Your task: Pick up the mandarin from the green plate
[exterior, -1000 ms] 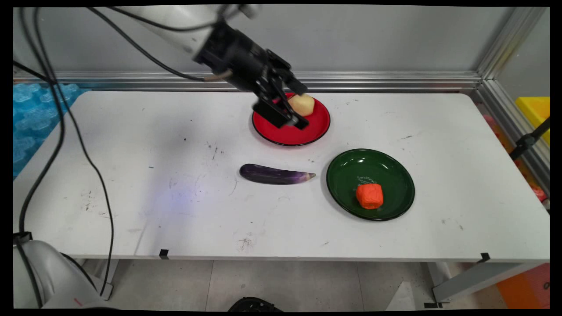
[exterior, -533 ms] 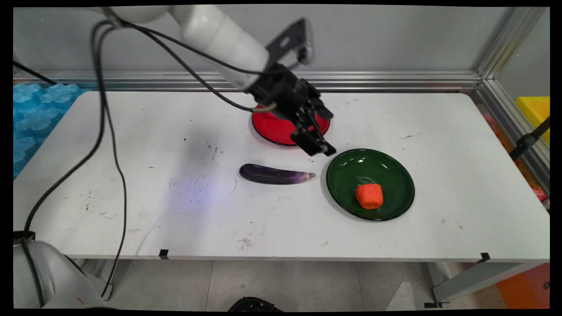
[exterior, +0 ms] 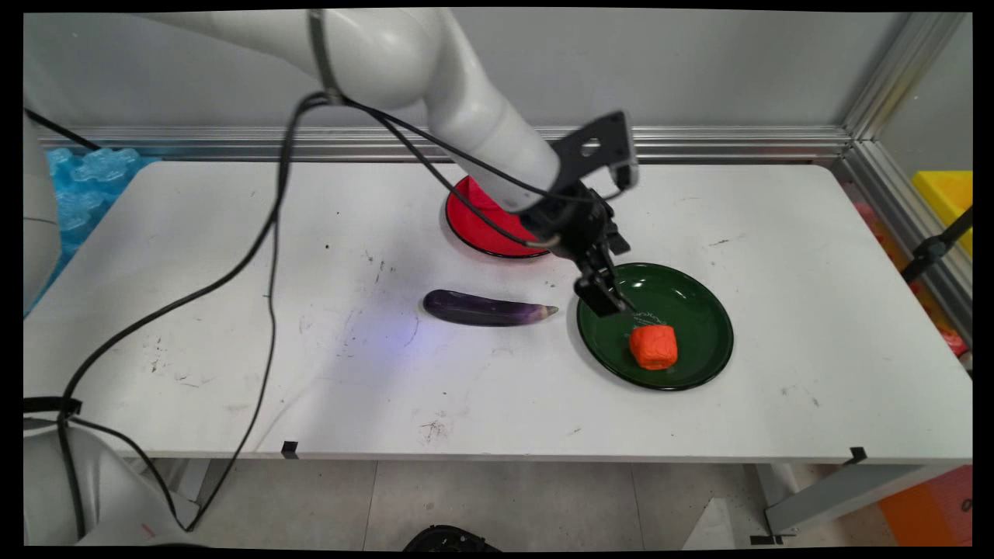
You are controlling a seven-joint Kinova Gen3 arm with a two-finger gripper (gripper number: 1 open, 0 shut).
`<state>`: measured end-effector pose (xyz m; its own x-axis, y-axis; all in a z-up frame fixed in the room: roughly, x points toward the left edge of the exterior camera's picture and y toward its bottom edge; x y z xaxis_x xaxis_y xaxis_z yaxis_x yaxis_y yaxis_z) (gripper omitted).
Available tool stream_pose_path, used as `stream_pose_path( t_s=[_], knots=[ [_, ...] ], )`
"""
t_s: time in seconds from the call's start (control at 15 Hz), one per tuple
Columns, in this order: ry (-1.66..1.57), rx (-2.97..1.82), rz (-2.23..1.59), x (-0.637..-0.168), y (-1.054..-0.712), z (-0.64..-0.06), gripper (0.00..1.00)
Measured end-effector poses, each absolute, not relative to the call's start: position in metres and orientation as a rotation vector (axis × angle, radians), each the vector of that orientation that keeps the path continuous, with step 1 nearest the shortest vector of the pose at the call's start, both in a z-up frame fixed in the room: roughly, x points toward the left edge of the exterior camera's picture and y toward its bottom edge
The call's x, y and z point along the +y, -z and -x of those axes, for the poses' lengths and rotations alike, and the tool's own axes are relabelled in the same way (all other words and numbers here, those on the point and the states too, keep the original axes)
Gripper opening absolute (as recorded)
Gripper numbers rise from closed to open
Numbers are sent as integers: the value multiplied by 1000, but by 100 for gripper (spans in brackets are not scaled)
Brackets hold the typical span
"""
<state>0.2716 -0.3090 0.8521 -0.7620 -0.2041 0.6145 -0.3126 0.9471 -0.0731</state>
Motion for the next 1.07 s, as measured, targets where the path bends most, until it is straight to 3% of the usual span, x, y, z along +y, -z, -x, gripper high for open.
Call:
stream_pose_path(
  t_s=[1.07],
  knots=[
    [-151,-2591,-434,-342,-765,-179,100]
  ],
)
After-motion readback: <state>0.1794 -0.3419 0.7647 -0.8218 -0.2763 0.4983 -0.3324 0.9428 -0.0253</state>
